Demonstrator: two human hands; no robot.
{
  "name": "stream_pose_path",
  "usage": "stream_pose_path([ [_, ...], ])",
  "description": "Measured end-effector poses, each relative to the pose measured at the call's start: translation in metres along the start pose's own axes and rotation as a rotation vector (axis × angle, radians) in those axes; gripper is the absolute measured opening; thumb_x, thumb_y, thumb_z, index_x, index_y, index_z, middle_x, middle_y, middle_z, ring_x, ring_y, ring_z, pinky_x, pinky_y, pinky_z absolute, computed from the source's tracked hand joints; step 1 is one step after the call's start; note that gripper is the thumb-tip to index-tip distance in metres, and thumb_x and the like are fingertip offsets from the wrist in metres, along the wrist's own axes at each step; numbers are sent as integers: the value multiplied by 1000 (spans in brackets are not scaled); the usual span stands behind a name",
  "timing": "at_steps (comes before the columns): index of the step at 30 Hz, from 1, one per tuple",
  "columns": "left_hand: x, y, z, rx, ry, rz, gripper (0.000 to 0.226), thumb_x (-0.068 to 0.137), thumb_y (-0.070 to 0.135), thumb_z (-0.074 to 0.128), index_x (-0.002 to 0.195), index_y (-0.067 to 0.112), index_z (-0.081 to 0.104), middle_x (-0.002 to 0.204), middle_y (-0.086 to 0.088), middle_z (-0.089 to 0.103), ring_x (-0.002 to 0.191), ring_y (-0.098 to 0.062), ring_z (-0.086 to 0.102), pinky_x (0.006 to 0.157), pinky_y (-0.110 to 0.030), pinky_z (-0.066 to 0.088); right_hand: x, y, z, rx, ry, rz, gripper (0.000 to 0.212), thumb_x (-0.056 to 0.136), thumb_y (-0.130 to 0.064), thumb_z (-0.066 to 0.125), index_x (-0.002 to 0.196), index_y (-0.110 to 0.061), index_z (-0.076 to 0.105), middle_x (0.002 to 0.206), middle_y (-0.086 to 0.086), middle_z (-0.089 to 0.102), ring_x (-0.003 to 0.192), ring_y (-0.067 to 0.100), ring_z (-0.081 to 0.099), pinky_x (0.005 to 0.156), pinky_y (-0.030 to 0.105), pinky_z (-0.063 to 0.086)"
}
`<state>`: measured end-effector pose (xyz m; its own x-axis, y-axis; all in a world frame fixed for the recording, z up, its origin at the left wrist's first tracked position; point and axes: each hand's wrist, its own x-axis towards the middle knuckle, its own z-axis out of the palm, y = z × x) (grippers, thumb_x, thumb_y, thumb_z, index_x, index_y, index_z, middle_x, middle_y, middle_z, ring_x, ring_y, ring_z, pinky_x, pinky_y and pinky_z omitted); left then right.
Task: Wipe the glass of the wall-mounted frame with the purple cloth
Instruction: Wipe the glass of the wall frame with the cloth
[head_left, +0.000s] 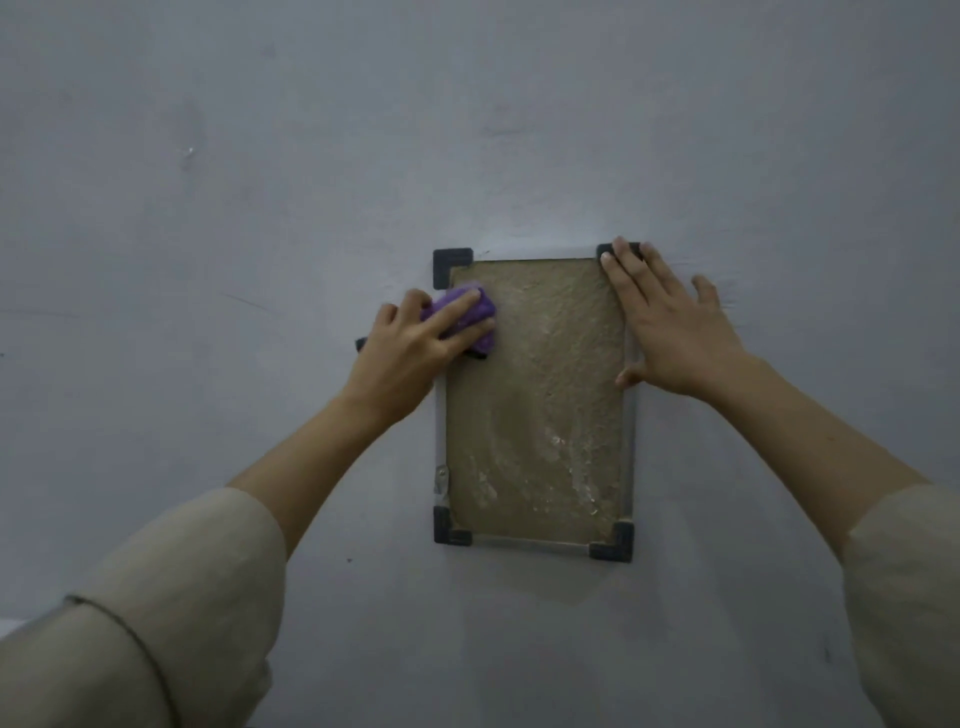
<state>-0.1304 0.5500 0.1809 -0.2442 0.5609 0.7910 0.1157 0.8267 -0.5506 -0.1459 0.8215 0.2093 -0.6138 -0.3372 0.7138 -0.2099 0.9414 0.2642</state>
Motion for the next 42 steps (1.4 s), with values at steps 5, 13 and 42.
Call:
stream_pose_path([
  [5,13,-1,-2,-53,-42,-185,54,87,-2,50,136,20,47,146,-14,39,103,-44,46,79,-52,47,0,-1,1,7,3,3,126,67,-41,78,146,-18,-17,156,-3,-21,144,17,-14,111,57,15],
  [13,18,-1,-2,-9,-83,-269,54,91,2,44,139,27,41,152,-6,31,111,-41,41,83,-50,42,1,1,3,1,2,3,127,66,-43,78,145,-19,-19,155,-3,-23,143,17,-16,112,56,14],
  [42,39,15,-8,60,-35,-253,55,90,1,46,141,21,39,150,-9,35,112,-43,45,79,-49,44,0,14,5,62,73,-44,132,58,-54,79,145,-27,-17,157,-7,-14,143,17,-17,114,55,6],
])
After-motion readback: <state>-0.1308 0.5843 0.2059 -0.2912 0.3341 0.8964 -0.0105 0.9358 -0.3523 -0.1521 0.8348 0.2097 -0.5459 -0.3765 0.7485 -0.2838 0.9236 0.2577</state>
